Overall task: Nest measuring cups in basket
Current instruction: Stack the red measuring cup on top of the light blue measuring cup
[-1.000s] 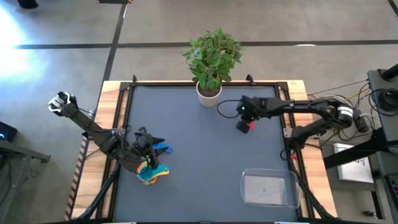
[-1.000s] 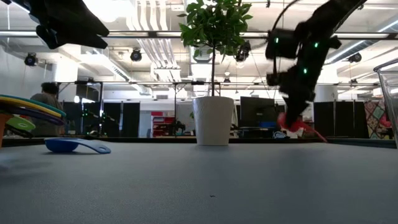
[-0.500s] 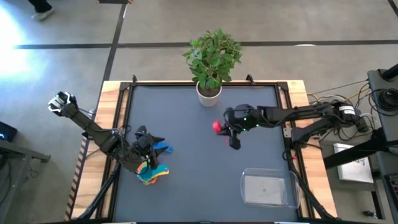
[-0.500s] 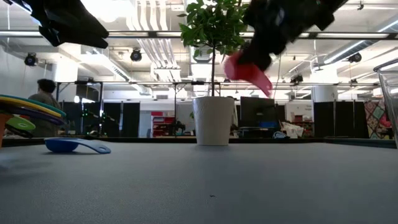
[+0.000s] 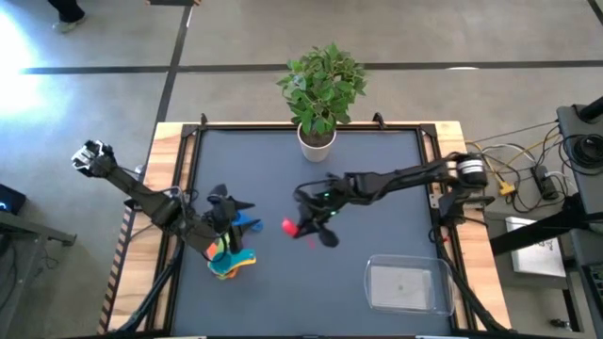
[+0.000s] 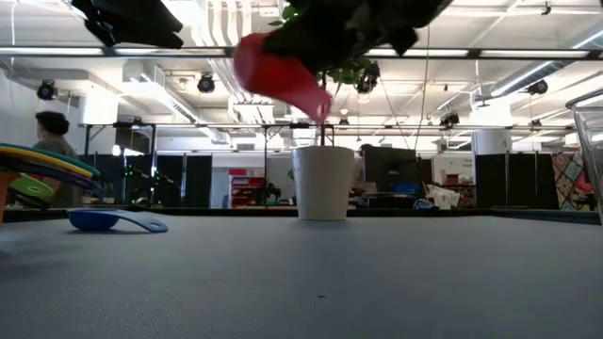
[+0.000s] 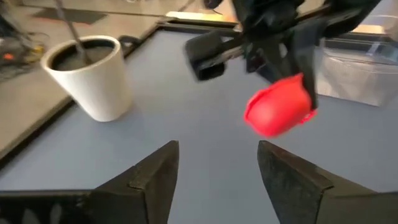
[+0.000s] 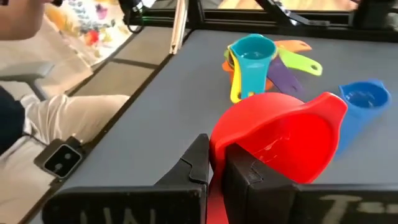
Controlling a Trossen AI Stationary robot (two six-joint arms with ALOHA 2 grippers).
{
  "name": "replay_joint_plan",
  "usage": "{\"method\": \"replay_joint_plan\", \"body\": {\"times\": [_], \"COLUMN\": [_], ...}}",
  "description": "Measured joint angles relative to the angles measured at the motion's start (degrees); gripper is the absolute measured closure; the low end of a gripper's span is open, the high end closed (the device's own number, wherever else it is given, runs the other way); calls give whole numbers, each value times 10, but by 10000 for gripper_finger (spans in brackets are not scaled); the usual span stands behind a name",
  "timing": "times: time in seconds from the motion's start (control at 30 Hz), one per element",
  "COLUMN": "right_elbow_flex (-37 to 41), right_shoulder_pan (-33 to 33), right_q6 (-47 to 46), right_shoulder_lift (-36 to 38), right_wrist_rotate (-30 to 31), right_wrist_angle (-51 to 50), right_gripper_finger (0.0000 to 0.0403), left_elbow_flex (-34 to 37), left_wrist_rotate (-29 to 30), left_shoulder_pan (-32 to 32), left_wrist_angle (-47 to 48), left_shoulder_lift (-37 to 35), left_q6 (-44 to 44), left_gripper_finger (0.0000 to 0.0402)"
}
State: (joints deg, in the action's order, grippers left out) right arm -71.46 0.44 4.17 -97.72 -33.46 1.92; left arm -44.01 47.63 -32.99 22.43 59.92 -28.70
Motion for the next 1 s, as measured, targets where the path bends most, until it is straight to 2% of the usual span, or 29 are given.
{"method": "replay_joint_plan", "body": {"times": [0.2, 0.33, 0.43, 0.6, 1.0], "right_elbow_flex": [-82, -127, -149, -167, -170], "right_shoulder_pan": [2, 2, 2, 2, 2], "right_q6": [29, 29, 25, 24, 18], "right_shoulder_lift": [-80, -117, -136, -154, -153], "right_wrist_rotate": [-52, -89, -92, -117, -122], "right_wrist_angle": [-12, -17, -20, -22, -21], "right_gripper_finger": [394, 394, 394, 394, 394], "left_elbow_flex": [-2, -2, -2, -2, -1], "left_wrist_rotate": [-45, -64, -88, -131, -174], "left_shoulder_pan": [0, 1, 1, 2, 21], "left_wrist_angle": [0, -5, -14, -32, -55], "left_shoulder_lift": [13, 27, 31, 40, 48], "left_q6": [12, 25, 33, 49, 87], "left_gripper_finger": [171, 169, 168, 177, 209]}}
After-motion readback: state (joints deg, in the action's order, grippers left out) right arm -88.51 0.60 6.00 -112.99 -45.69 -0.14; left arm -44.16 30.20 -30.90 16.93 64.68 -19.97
